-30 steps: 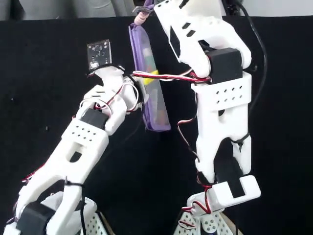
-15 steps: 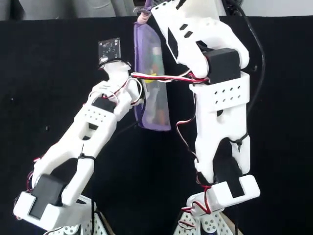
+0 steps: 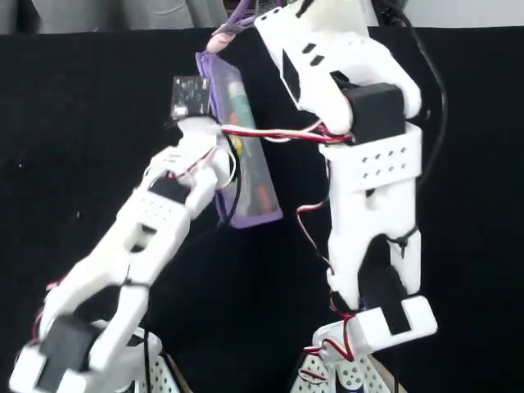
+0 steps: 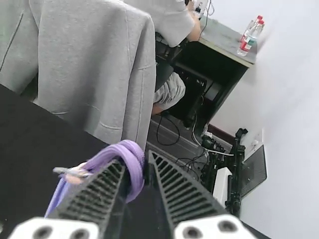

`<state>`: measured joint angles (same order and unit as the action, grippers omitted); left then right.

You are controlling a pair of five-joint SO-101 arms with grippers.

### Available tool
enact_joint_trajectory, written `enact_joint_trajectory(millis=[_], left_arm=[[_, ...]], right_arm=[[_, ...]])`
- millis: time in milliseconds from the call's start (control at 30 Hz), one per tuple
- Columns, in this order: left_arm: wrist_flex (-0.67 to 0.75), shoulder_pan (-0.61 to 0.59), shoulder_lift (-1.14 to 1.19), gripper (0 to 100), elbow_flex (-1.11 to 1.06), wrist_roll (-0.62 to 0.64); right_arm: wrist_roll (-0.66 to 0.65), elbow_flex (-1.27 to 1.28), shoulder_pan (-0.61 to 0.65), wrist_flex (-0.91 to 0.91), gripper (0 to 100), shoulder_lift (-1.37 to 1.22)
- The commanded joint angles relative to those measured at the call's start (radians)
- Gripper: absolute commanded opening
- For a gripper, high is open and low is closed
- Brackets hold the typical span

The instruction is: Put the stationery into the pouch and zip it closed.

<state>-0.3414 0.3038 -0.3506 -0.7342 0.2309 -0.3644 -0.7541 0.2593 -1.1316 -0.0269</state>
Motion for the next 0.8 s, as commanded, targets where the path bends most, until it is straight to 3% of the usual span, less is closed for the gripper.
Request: enact_joint_trajectory(millis=[0,167,533,767], left_arm=[[0.009,0.022,-0.226,3,-0.111,-0.091],[-0.006,-0.001,-0.601,3,-0.320,-0.184],[-0.382,-0.044,-1.445,3,-0.432,-0.181],[-0.436,-0.045,-1.435,3,-0.429,-0.183]], right_arm=[[0.000,-0.025,-0.051,-0.005,1.2,0.079],[0.002,-0.021,-0.150,0.043,1.2,0.074],[0.008,-0.025,-0.249,0.091,1.2,0.036],[0.008,-0.025,-0.308,0.198,1.2,-0.061]])
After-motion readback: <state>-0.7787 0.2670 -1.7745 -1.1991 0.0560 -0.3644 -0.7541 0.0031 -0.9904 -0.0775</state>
